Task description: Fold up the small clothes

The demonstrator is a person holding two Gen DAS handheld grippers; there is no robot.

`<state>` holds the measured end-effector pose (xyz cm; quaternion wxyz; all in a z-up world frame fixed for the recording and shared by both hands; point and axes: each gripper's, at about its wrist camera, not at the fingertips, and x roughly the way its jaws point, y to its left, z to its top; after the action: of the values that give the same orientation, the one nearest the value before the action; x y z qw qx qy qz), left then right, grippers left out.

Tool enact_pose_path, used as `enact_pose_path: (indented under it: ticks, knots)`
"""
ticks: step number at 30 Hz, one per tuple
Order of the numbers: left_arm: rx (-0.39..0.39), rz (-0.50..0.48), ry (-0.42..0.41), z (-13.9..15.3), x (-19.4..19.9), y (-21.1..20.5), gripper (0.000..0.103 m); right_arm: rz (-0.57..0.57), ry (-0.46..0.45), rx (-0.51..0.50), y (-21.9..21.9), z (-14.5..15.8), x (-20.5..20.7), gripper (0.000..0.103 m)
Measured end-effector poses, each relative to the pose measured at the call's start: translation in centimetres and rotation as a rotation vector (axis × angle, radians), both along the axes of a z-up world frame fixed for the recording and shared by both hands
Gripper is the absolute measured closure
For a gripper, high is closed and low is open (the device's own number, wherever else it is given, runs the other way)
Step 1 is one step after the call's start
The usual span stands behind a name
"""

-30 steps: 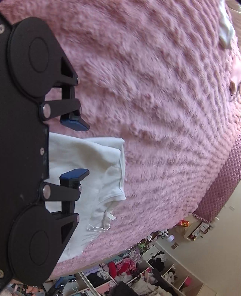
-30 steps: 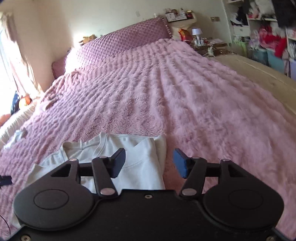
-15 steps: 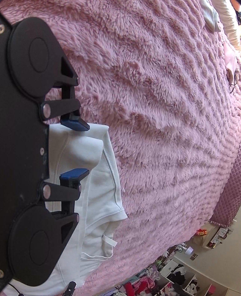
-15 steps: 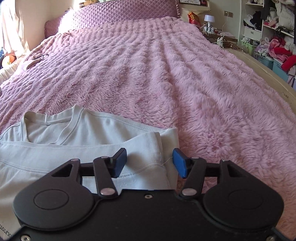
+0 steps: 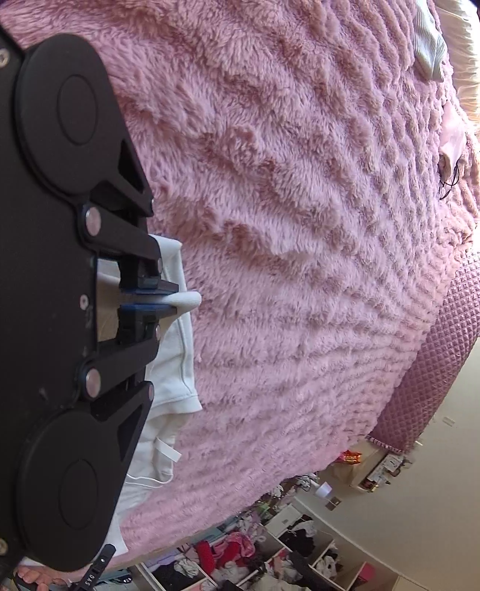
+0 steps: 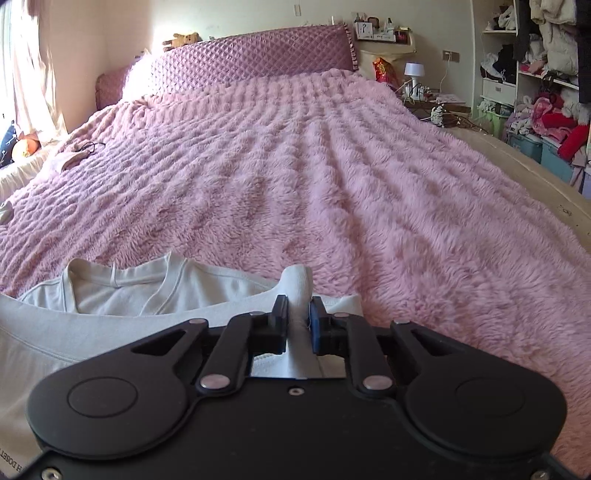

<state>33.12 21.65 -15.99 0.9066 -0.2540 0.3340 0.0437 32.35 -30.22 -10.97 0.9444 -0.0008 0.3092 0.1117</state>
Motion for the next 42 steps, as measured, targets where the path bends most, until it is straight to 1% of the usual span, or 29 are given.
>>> enact_pose_path:
  ticks: [1,3,8,11,12,14,16,19,21,22,23,24,25,27,28,29,32,34,36,40,42]
  knots:
    - [0.004,0.000,-0.010,0.2,0.1,0.1,0.101,-0.008,0.001,0.002,-0.1,0.0,0.1,0.093]
    - [0.017,-0.009,-0.002,0.1,0.6,0.1,0.101,-0.018,0.009,0.002,-0.1,-0.4,0.5,0.094]
    - [0.043,-0.008,0.068,-2.1,2.1,0.1,0.101,-0.049,0.074,-0.009,-0.5,-2.7,1.8,0.094]
    - [0.018,0.014,0.107,-3.9,2.5,0.8,0.100,-0.056,0.093,0.003,-1.0,-3.7,2.0,0.094]
    - [-0.007,0.017,0.117,-4.5,2.6,1.1,0.100,-0.053,0.094,0.003,-1.1,-3.9,1.9,0.094]
    - [-0.036,0.022,0.118,-5.1,2.5,1.5,0.098,-0.042,0.094,-0.004,-1.1,-4.1,1.9,0.094]
    - [-0.012,0.009,0.116,-5.4,2.6,1.4,0.098,-0.035,0.099,-0.002,-1.2,-4.3,2.0,0.094]
    - [0.070,-0.016,0.127,-5.2,2.9,0.6,0.092,-0.039,0.107,0.033,-1.8,-4.6,2.2,0.094]
    - [0.075,-0.014,0.139,-4.9,3.0,0.5,0.091,-0.038,0.118,0.067,-2.3,-4.6,2.3,0.093]
    - [0.076,-0.006,0.139,-4.4,2.9,0.5,0.090,-0.040,0.126,0.072,-2.4,-4.3,2.2,0.089]
    - [0.083,0.000,0.134,-3.7,2.6,0.3,0.089,-0.046,0.129,0.068,-2.4,-3.8,2.0,0.081]
    - [0.109,0.006,0.120,-2.5,2.1,0.0,0.086,-0.054,0.123,0.060,-2.2,-3.1,1.6,0.076]
    - [0.127,-0.004,0.097,-1.6,1.5,-0.4,0.082,-0.055,0.112,0.049,-1.8,-2.3,0.9,0.075]
    - [0.135,-0.053,0.055,0.4,-0.2,-1.7,0.075,-0.007,0.088,0.058,-0.9,-0.7,-0.7,0.075]
    - [0.125,-0.079,0.044,1.2,-1.2,-2.5,0.068,0.024,0.086,0.080,-0.5,0.0,-1.7,0.075]
    - [0.110,-0.111,0.032,1.9,-2.3,-3.6,0.063,0.051,0.091,0.105,0.0,0.4,-2.6,0.075]
    - [0.062,-0.209,0.003,2.7,-5.6,-7.2,0.061,0.149,0.119,0.183,2.5,0.8,-6.3,0.075]
    - [0.035,-0.263,-0.011,2.0,-7.9,-10.1,0.060,0.213,0.122,0.214,4.6,0.4,-9.1,0.075]
    - [0.021,-0.276,-0.009,0.6,-9.9,-12.5,0.060,0.237,0.116,0.219,6.7,-0.5,-11.7,0.075]
    - [-0.018,-0.261,0.060,-3.2,-12.6,-15.0,0.060,0.193,0.128,0.160,9.1,-3.6,-15.0,0.075]
    - [0.002,-0.254,0.056,-4.6,-13.4,-15.3,0.060,0.197,0.120,0.113,9.4,-4.7,-16.0,0.076]
